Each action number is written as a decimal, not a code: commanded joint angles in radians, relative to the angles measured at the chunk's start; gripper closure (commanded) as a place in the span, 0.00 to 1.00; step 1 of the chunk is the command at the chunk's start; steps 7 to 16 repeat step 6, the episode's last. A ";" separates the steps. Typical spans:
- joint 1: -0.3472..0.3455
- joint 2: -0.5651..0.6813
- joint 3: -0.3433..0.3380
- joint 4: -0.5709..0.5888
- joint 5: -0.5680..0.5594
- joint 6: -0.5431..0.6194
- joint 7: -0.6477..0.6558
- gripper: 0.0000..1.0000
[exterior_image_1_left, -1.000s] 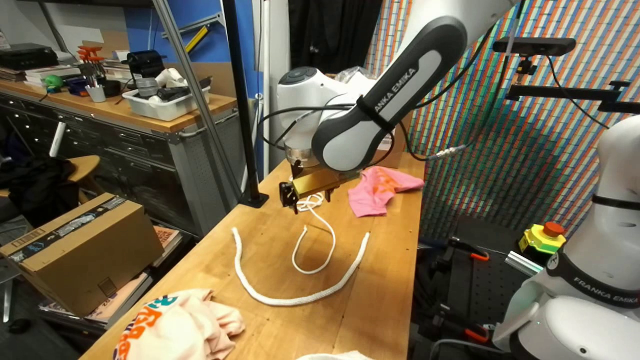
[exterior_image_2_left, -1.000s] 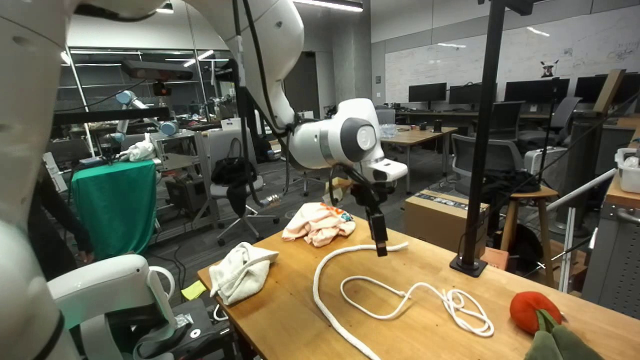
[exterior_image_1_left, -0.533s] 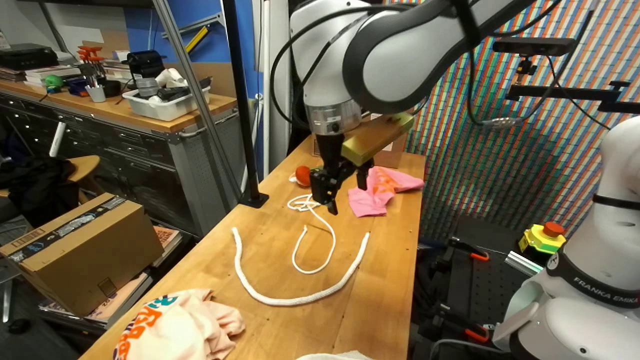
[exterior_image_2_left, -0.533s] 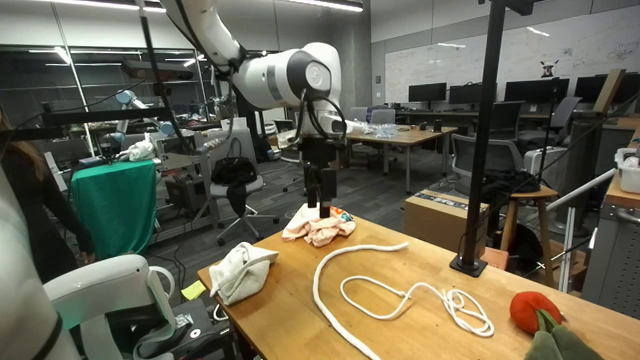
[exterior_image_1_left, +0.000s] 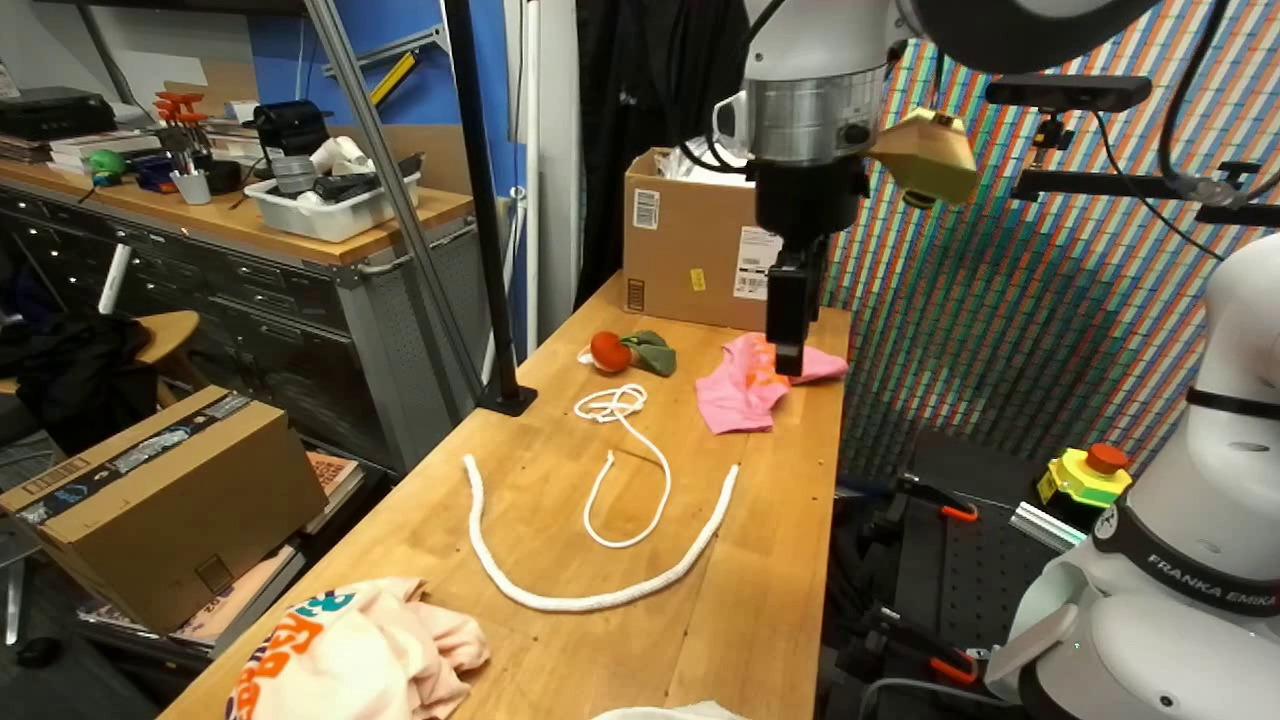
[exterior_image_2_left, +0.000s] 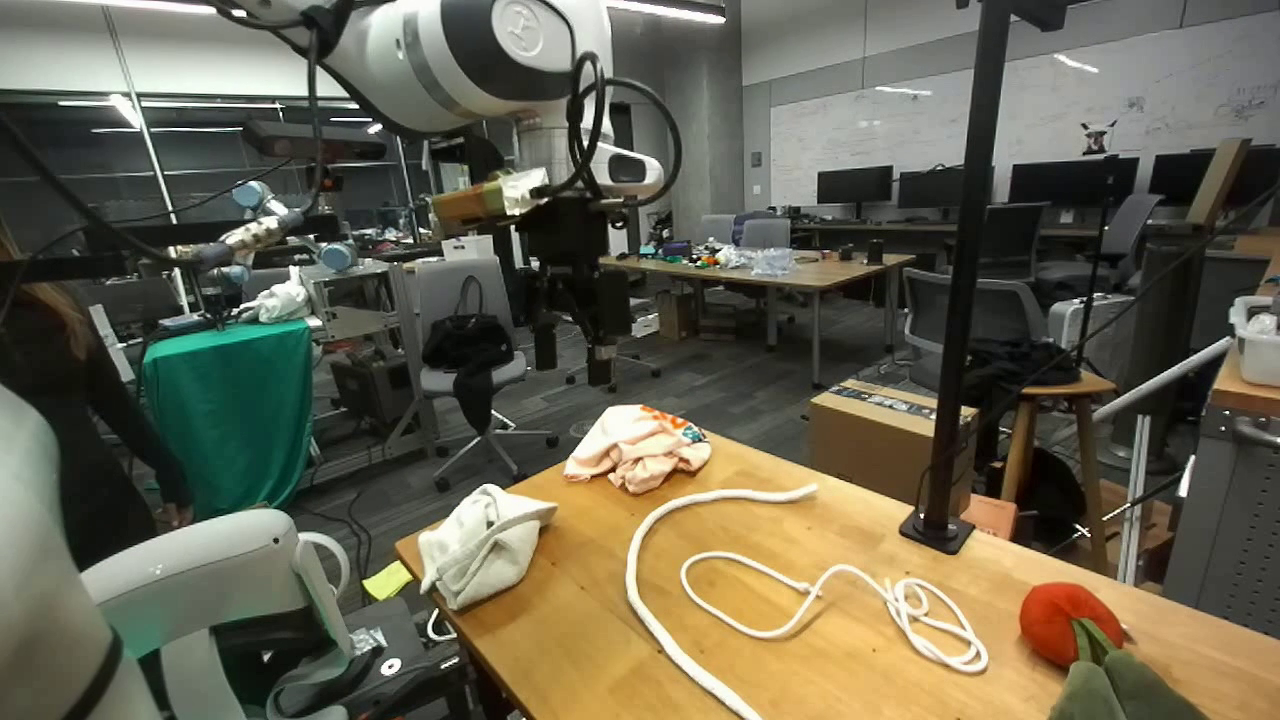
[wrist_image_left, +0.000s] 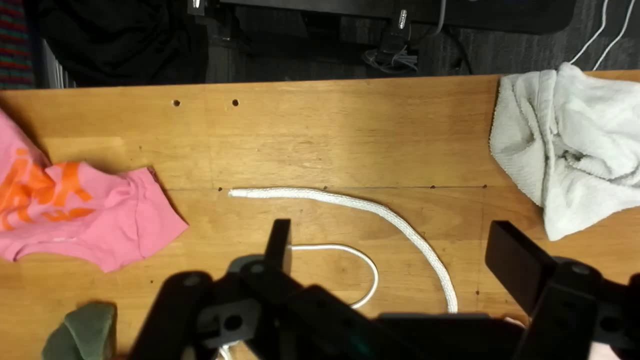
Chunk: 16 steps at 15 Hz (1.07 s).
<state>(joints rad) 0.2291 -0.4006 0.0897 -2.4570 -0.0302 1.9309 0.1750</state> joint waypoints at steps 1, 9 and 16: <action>-0.012 -0.177 -0.019 -0.125 0.031 0.067 -0.200 0.00; -0.025 -0.191 -0.026 -0.139 0.047 0.054 -0.284 0.00; -0.025 -0.191 -0.026 -0.139 0.047 0.054 -0.284 0.00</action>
